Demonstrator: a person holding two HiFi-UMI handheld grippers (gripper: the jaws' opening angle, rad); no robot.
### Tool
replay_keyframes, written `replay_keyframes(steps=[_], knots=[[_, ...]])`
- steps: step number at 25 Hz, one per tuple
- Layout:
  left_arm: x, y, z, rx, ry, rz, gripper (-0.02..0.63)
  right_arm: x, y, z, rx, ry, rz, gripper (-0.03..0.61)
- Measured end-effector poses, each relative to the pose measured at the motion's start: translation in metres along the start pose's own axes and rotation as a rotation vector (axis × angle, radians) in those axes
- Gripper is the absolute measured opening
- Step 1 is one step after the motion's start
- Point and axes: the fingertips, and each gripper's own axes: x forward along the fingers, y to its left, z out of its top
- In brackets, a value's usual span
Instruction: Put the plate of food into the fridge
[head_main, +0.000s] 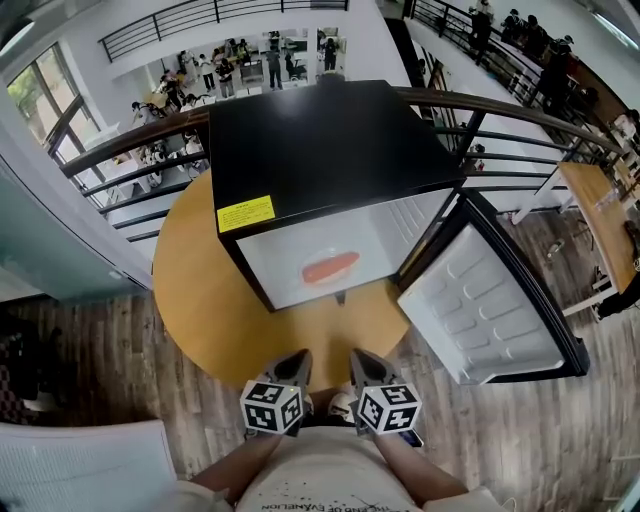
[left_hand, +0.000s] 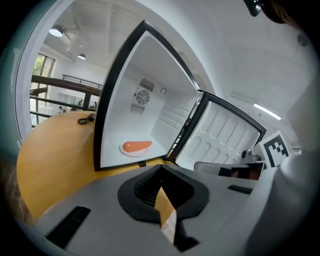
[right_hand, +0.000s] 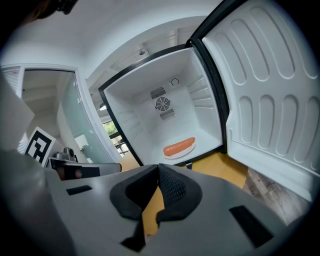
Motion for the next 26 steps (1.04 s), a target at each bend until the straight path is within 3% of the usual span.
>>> replay_keyframes(steps=[26], knots=[[-0.006,-0.004,-0.006,0.003,0.000,0.034,0.025,0.000,0.010,-0.013,0.003,0.048,0.055,0.026]])
